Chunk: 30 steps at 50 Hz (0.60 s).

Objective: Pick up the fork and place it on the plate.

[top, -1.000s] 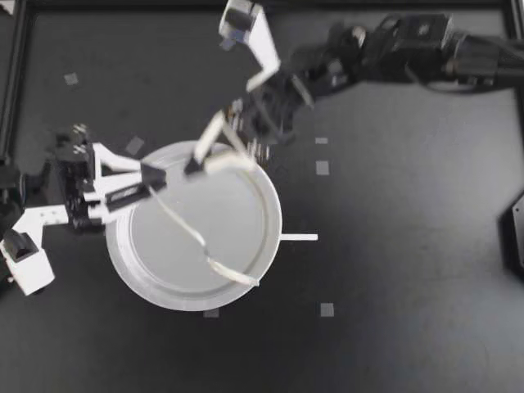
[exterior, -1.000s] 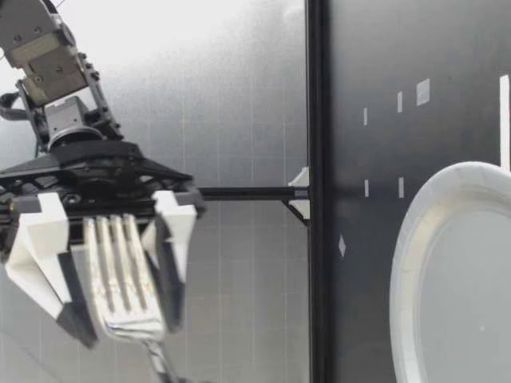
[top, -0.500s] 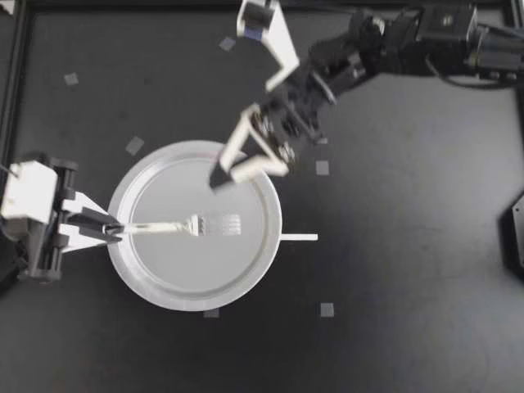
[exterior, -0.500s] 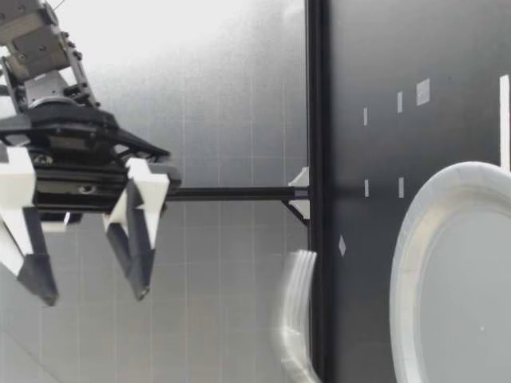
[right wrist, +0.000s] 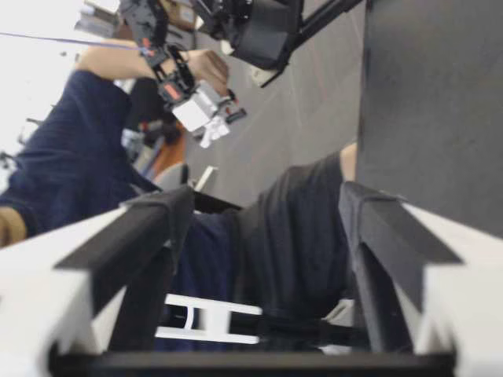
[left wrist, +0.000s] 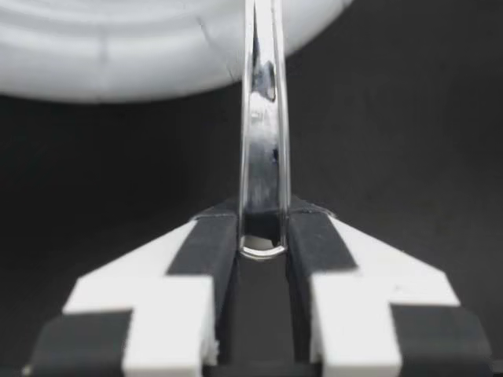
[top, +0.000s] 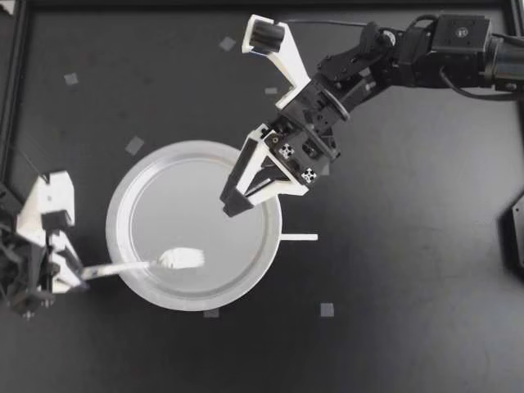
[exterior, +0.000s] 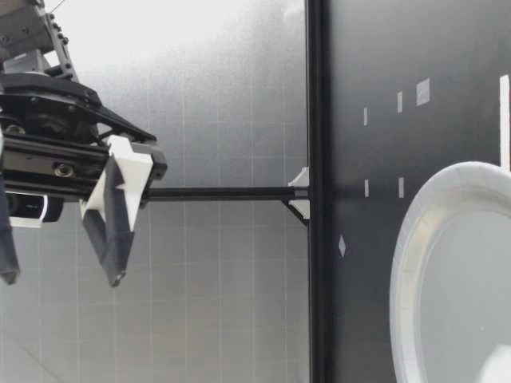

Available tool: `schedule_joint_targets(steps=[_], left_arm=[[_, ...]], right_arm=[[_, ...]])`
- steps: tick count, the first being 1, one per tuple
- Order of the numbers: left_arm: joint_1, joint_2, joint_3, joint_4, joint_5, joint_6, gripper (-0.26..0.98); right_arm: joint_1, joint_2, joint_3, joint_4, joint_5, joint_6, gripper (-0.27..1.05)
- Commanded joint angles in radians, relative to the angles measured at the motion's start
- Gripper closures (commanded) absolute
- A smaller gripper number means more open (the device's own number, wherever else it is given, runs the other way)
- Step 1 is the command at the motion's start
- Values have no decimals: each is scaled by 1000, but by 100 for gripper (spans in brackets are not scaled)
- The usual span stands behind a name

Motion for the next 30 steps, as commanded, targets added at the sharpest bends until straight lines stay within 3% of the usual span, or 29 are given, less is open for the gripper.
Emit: schedule_joint_targets(steps=[1,13,21,30], left_arm=[[-64,35,-11,2,-40,-38,77],[-71,138,20,-2,-202,-60,76],[-72,201,21,0,-232,-124,75],[-71,264,8,3,-232,-117,60]], right_arm=[[-2,-18,-12,6,6,-18,4],[-3,-8,18,12,8,-35,4],[-2,-8,18,25,2,-35,4],[2,-8,20,26,0,-35,4]])
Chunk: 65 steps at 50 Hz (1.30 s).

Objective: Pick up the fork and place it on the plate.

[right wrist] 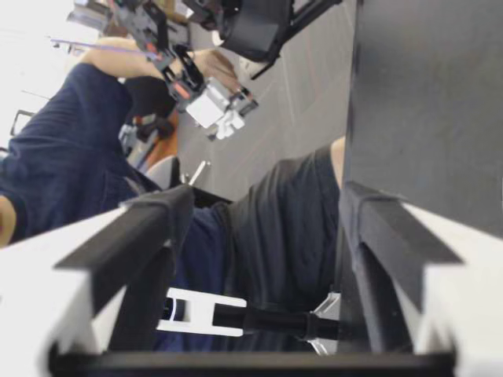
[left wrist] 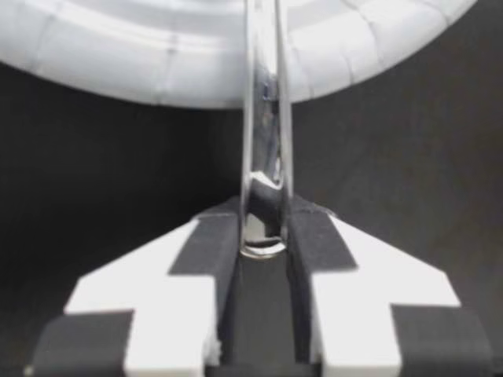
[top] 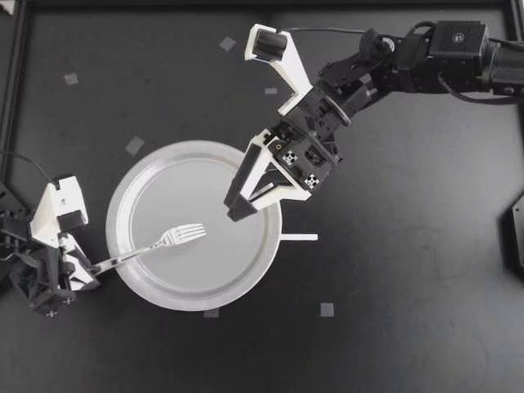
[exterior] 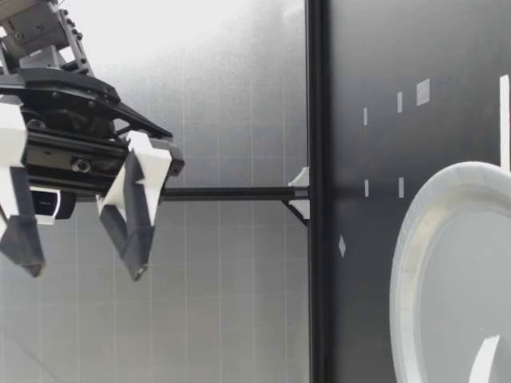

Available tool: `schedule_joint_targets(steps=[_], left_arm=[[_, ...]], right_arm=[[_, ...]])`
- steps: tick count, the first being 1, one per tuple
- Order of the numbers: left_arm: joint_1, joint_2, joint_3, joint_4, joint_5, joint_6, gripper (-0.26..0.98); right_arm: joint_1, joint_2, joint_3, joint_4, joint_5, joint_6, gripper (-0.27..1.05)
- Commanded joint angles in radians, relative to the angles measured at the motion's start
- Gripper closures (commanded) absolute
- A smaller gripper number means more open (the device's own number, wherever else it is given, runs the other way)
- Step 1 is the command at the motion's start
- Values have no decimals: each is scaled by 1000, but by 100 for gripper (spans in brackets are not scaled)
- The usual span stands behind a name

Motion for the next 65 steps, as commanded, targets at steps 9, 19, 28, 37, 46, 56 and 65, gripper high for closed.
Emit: schedule_joint_targets(steps=[9,19,28,37,46,56,65], left_arm=[[-2,61,-20,6,6,-8,21],[-2,41,-23,6,20,-15,3],[-3,20,-26,6,34,-15,3],[-3,2,3,6,28,-15,3],[-2,3,6,8,-12,-15,3],[-3,8,-14,6,-18,-17,3],[-2,12,-52,14,-23,0,3]], right_arm=[[3,-14,-12,12,-2,-3,4],[3,-11,-12,12,-2,-3,4],[3,-15,-12,12,-2,-3,4],[8,-11,-12,12,3,-3,4],[14,-11,-12,12,3,-5,4],[23,-17,-12,12,3,-3,4],[28,-9,-12,12,3,-3,4]])
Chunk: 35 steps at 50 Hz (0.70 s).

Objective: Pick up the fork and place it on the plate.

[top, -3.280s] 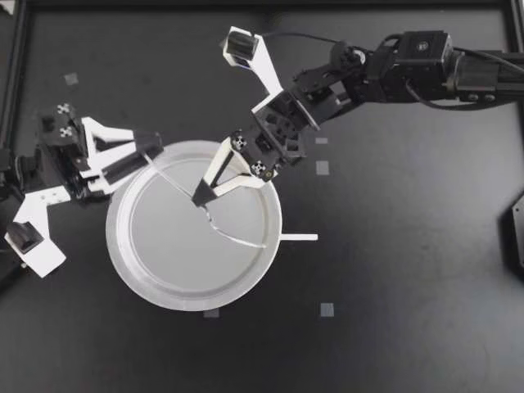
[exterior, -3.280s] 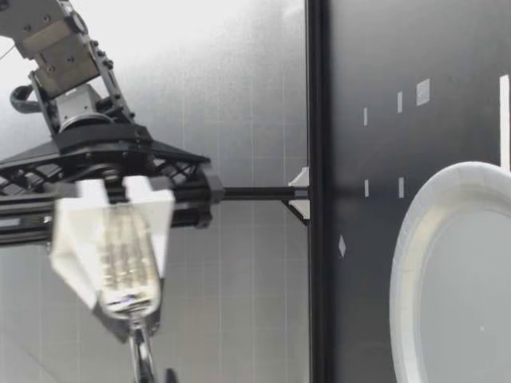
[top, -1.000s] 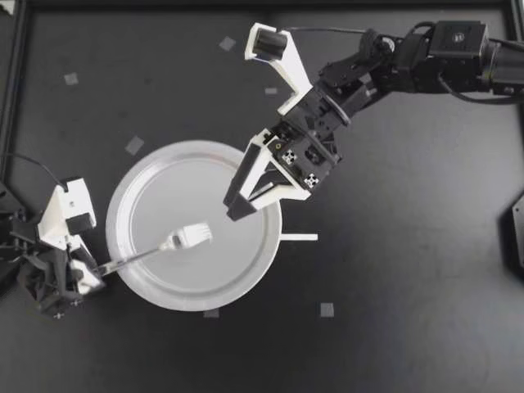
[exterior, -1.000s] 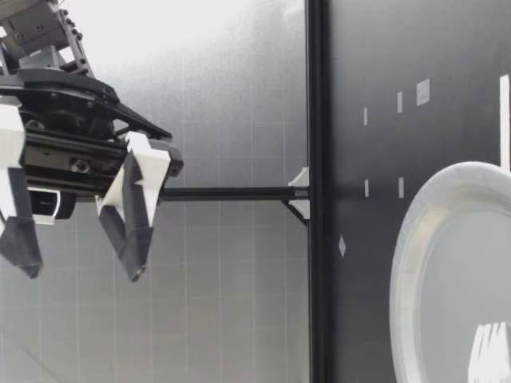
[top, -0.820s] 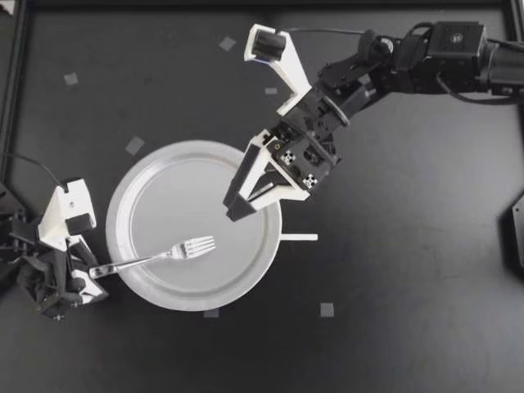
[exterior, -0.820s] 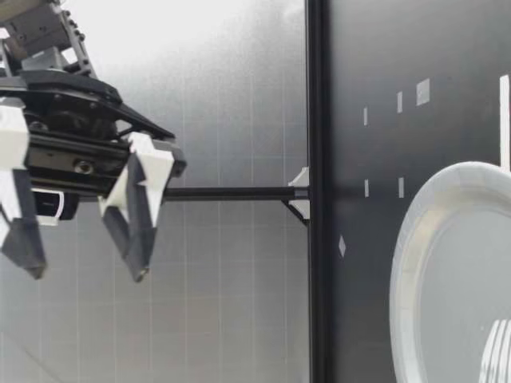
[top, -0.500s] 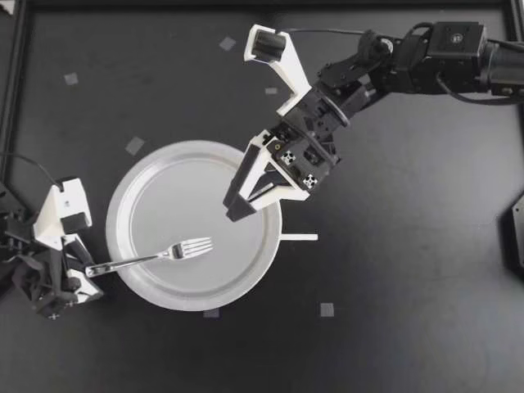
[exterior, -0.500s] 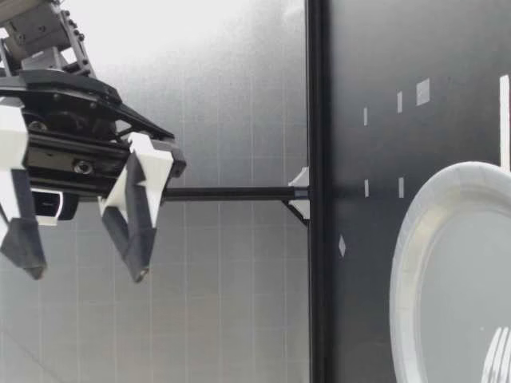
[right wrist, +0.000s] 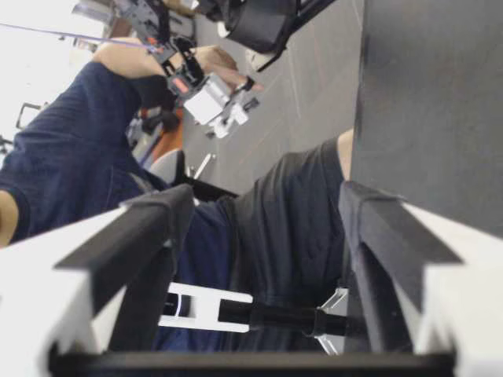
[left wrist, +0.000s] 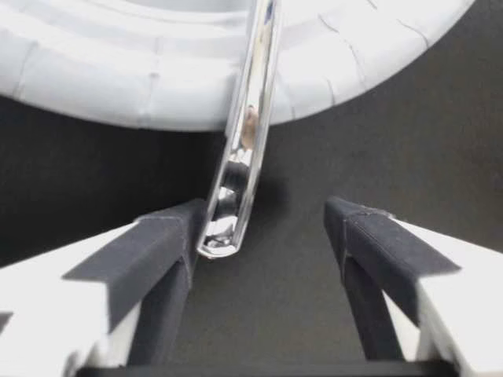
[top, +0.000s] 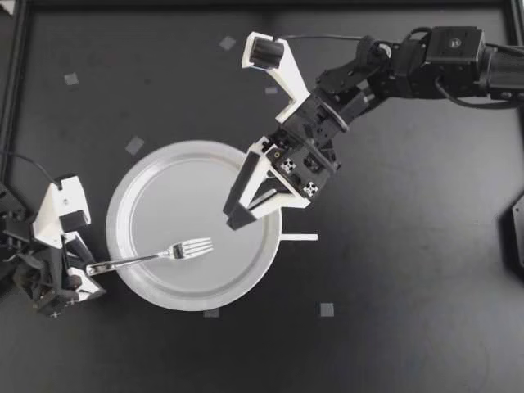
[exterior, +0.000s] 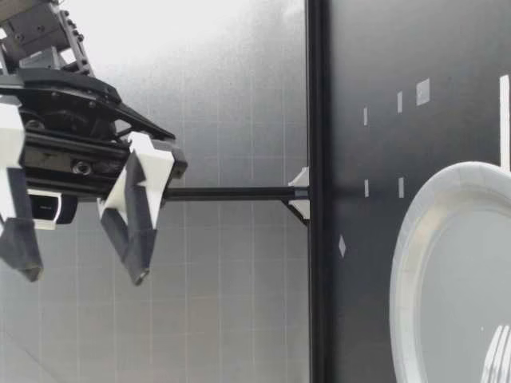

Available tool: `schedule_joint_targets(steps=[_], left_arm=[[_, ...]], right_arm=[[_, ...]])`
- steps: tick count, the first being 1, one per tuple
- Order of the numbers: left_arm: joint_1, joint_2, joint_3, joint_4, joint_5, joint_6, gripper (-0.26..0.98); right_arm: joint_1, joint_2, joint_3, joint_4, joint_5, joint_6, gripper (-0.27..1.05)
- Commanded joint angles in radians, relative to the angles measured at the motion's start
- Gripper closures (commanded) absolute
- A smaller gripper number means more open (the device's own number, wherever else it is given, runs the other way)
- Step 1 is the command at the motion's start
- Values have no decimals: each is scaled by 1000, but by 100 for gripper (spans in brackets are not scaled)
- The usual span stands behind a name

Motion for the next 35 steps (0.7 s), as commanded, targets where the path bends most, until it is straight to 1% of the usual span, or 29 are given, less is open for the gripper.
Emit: schedule_joint_targets(steps=[1,5,10,26,35], left_arm=[[6,3,-41,15,-9,20,3],[6,-5,-72,58,-17,51,3],[6,-6,-87,97,-38,83,3],[6,-11,-49,104,-91,98,3],[6,-23,-38,104,-75,98,3]], right_arm=[[8,-12,-12,8,3,-2,4],[8,-12,-12,8,3,-3,4],[8,-12,-11,8,5,-3,4],[26,-15,-6,8,6,-3,4],[31,-20,-6,8,6,-3,4]])
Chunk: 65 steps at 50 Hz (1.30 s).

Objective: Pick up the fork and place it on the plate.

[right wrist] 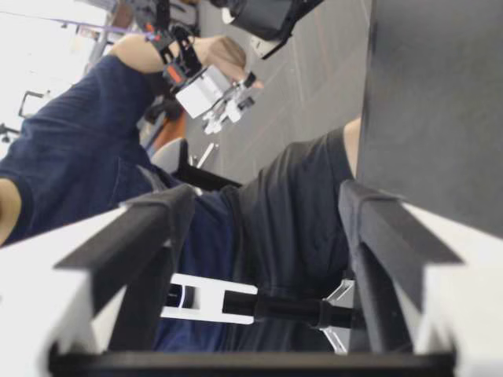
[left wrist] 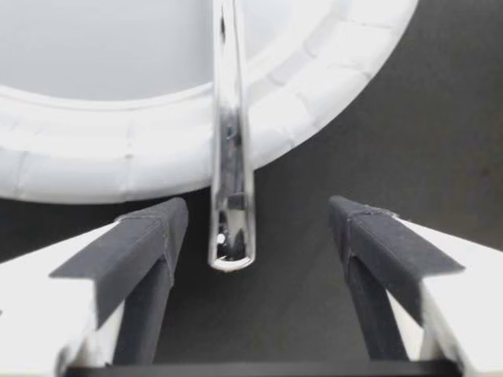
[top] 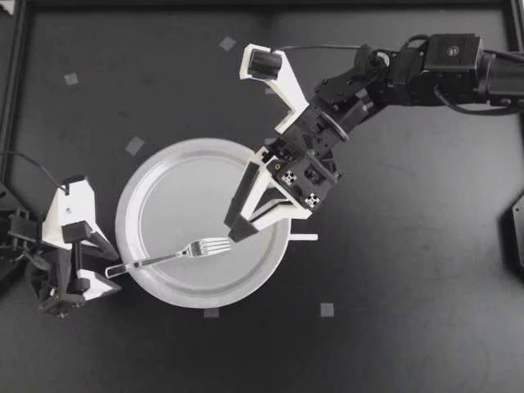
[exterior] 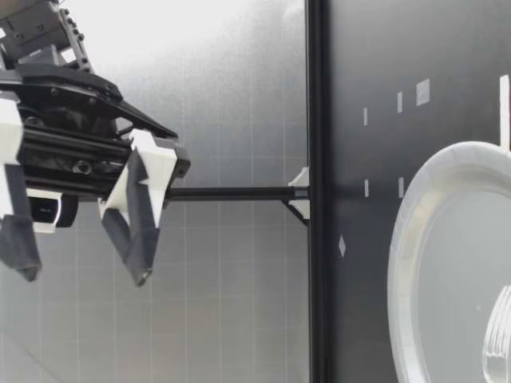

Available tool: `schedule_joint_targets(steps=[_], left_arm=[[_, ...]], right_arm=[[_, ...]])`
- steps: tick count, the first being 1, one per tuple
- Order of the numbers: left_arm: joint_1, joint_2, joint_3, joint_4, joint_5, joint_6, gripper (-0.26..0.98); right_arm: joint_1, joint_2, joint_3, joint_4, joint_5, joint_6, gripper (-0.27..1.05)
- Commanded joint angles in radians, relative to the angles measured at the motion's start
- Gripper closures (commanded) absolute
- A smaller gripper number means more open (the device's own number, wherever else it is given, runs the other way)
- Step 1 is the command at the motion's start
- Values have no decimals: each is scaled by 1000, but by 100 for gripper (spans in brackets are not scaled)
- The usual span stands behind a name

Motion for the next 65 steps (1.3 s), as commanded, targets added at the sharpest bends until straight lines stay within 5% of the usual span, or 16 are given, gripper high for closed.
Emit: schedule_joint_targets(steps=[1,13,30,45,65], left_arm=[[3,-23,-3,2,6,2,3],[5,-166,-35,23,-61,55,3],[28,-500,-132,28,-103,374,3],[29,-379,-67,26,-407,454,3],[28,-295,-137,28,-411,462,3]], right_arm=[[8,-20,-11,6,6,-3,4],[8,-11,-14,3,6,-54,4],[8,-21,-49,-31,26,-216,4],[75,29,-49,-273,-124,-580,4],[114,-106,2,-373,-468,-699,5]])
